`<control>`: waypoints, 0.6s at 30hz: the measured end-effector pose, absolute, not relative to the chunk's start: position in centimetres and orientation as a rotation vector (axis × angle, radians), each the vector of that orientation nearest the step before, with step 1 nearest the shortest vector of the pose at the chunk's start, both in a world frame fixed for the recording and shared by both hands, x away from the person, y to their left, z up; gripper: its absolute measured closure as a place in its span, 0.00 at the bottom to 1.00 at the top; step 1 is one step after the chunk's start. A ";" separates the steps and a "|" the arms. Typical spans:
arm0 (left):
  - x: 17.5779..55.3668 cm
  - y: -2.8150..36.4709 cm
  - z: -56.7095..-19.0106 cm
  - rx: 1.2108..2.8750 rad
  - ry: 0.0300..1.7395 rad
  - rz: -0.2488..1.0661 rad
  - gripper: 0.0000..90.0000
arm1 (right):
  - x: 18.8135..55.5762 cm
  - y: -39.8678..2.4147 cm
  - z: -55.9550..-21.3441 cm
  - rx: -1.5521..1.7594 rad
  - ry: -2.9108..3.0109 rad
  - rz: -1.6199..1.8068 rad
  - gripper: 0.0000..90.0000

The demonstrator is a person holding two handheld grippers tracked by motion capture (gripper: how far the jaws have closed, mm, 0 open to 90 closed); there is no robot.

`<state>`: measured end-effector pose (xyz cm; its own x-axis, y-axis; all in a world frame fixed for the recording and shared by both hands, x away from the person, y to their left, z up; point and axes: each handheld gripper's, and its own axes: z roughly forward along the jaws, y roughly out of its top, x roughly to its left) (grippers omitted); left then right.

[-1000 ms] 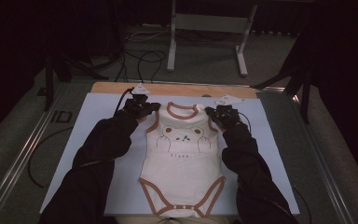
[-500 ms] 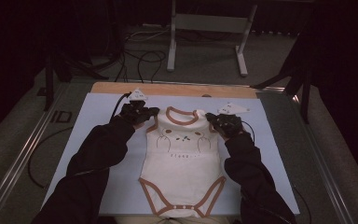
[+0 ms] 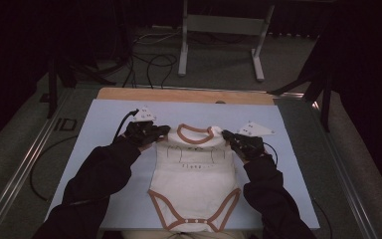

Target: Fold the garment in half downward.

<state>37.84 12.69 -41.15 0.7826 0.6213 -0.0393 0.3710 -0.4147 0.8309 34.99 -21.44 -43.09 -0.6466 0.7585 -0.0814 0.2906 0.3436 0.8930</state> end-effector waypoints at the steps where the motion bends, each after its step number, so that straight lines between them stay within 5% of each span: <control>1: 37.3 12.7 -41.1 2.055 0.730 0.344 0.99 | 34.7 -21.4 -43.1 0.912 2.121 1.261 0.98; 18: 32.7 13.3 -41.1 2.022 0.685 0.333 0.99 | 30.5 -21.8 -43.0 0.893 2.121 1.334 0.98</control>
<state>32.70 13.32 -41.13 0.8066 0.5898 -0.0390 0.3339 -0.4001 0.8535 30.53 -21.79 -42.97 -0.6735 0.7374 -0.0518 0.2728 0.3130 0.9098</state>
